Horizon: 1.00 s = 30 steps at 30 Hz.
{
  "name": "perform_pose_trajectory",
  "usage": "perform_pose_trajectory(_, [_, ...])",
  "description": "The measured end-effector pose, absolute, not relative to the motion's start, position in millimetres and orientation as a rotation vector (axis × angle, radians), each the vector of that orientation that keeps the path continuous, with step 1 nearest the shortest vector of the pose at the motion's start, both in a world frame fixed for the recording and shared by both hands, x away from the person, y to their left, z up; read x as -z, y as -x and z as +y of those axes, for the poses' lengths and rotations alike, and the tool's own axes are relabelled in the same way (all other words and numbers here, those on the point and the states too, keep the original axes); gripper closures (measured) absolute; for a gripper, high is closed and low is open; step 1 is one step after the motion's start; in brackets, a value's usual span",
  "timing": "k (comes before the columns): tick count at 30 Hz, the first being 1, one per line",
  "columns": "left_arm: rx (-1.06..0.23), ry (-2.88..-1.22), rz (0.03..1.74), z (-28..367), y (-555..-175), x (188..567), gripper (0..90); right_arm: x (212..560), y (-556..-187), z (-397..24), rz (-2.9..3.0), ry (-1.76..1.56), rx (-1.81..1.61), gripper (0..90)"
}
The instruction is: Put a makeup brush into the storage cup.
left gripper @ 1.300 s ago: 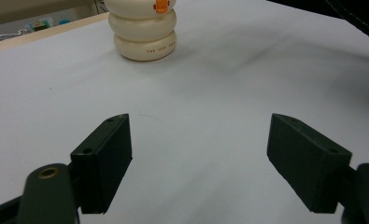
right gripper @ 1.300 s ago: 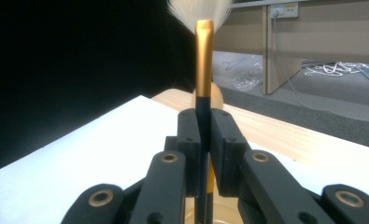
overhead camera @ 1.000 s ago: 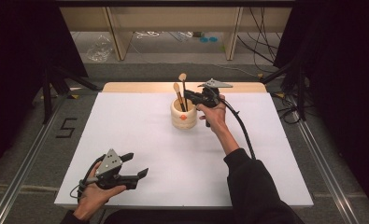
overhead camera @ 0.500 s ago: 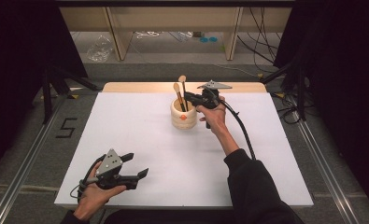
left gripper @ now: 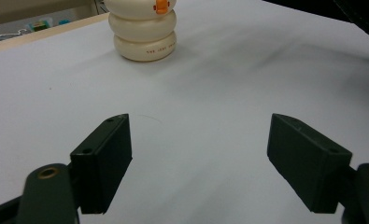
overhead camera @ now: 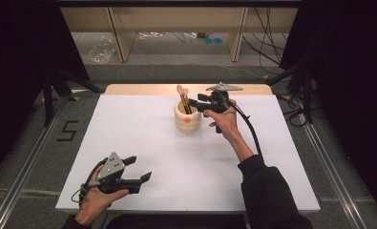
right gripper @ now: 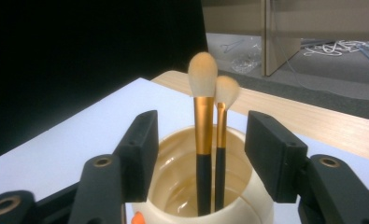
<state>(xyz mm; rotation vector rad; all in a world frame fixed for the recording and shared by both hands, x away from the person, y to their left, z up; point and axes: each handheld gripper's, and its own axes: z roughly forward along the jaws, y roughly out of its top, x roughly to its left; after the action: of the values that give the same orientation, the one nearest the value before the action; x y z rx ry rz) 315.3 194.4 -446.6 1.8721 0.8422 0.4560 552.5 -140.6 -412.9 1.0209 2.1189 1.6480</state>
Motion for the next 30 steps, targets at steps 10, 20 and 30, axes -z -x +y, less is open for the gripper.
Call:
perform_pose_trajectory(10, [-0.456, -1.868, 0.848, 194.4, -314.9, 446.1, 21.7, 404.5, -543.3, -139.9, 2.102, -0.988, -1.578, 31.8])
perform_pose_trajectory(20, [-0.456, -1.868, 0.847, 194.7, -315.2, 446.1, 21.6, 392.1, -532.3, -143.4, 2.088, -0.978, -1.549, 22.5])
perform_pose_trajectory(30, [-0.454, -1.863, 0.848, 194.7, -314.9, 445.9, 21.6, 383.4, -515.7, -146.2, 2.062, -0.953, -1.539, 23.4])
